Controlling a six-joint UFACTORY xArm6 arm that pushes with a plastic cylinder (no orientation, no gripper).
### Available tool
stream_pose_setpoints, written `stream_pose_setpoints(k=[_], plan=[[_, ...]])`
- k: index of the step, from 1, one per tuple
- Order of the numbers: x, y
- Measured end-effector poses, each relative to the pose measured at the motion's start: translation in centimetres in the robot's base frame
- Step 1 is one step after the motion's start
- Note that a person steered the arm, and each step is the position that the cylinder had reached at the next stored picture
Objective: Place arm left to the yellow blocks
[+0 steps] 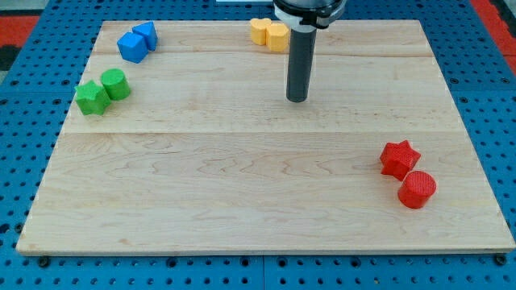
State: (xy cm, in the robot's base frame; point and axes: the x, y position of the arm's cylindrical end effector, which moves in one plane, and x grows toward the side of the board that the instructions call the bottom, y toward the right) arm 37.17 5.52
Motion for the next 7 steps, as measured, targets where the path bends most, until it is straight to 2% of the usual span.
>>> stream_pose_setpoints(k=[3,4,5,7], plan=[[-0.3,2.6],[-1.8,2.5],[-4.8,-4.1],[-5.6,-6.1]])
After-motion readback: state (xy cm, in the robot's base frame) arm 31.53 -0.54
